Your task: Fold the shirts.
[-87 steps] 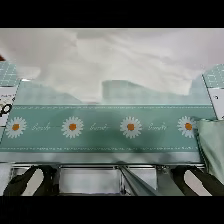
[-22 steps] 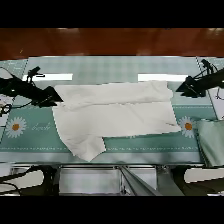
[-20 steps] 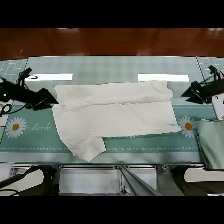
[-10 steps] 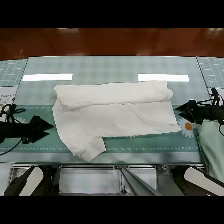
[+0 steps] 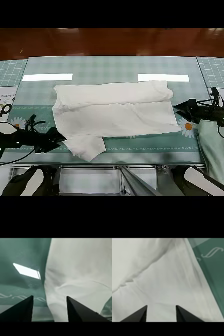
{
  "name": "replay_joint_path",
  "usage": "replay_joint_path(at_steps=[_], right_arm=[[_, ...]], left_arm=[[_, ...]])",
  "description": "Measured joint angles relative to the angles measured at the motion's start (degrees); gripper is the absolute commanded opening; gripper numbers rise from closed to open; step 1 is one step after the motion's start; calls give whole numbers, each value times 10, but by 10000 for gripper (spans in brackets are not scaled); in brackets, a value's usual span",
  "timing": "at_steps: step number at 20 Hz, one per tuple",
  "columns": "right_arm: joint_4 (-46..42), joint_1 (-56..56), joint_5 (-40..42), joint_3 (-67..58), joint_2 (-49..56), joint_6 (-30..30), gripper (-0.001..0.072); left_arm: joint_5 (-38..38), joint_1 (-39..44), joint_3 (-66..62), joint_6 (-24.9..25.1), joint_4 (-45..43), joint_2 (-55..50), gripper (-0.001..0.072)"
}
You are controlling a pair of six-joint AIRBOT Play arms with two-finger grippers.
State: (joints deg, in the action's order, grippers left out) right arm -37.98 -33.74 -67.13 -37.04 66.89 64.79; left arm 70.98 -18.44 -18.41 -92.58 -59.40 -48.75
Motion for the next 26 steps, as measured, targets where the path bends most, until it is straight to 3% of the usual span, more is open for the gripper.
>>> replay_joint_path(at_steps=[5, 6, 7, 8, 11, 18, 22, 26], right_arm=[[5, 0, 0, 0, 0, -3, 414], [8, 0, 0, 0, 0, -3, 414], [11, -1, 0, 0, 0, -4, 414], [12, -7, 1, 0, 0, -4, 414], [-8, -43, -3, -1, 0, 9, 413], [-228, -98, -50, 8, 7, 128, 417], [-252, -65, -67, 11, 40, 130, 418], [-208, -24, -58, 10, 71, 118, 417]], left_arm=[[-37, 99, 4, -31, 24, -37, 502], [-56, 126, 5, -32, 41, -46, 470], [-82, 151, 5, -32, 61, -54, 143], [-104, 174, 6, -29, 66, -62, 12], [-137, 212, 3, -11, 96, -72, 14], [-145, 225, -2, 17, 112, -75, 14], [-150, 227, -2, 19, 117, -75, 14], [-151, 227, -2, 20, 118, -75, 14]])
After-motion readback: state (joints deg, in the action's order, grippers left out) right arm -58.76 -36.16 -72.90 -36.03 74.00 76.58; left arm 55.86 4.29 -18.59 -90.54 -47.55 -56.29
